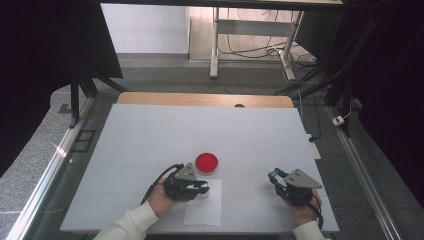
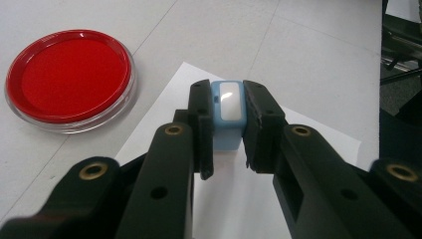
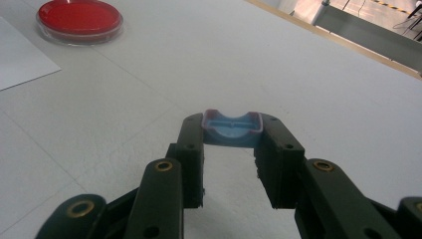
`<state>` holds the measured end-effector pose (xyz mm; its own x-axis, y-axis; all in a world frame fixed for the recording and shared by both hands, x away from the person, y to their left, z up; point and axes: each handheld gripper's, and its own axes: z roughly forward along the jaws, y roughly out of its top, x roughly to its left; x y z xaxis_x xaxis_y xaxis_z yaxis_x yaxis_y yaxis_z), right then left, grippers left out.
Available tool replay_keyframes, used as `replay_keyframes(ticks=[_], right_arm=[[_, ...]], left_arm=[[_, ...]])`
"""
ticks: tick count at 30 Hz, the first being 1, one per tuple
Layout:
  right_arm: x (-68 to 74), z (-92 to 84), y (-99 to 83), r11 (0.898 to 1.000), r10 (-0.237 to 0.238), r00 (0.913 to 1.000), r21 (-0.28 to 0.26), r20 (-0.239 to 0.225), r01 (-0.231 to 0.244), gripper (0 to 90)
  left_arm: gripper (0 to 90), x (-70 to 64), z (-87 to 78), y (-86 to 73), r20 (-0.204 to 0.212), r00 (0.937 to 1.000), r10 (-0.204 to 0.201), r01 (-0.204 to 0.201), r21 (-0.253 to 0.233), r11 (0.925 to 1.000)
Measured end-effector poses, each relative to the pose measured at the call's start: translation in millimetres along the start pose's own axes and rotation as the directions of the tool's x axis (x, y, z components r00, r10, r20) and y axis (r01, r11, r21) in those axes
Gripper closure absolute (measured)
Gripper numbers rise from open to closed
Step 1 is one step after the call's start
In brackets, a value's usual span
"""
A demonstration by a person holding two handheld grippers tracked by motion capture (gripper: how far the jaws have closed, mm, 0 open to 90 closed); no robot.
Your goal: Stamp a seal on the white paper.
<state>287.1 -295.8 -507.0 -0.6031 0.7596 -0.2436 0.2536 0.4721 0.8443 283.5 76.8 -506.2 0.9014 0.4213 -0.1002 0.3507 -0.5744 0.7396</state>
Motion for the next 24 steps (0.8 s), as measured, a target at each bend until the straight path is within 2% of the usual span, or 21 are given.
replay_keyframes(ticks=[11,24], right_arm=[[0.0,0.0,-0.1,1.000,0.000,1.0000,0.000,0.000,0.000,65.0],[0.0,-0.2,0.0,1.000,0.001,1.0000,0.000,0.001,-0.001,65.0]], left_arm=[[75.4,-1.2,2.2,0.0,-0.009,0.9998,0.017,-0.017,0.019,0.9997],[75.5,-1.1,3.8,0.0,-0.005,0.9999,0.012,-0.012,0.031,0.9994]])
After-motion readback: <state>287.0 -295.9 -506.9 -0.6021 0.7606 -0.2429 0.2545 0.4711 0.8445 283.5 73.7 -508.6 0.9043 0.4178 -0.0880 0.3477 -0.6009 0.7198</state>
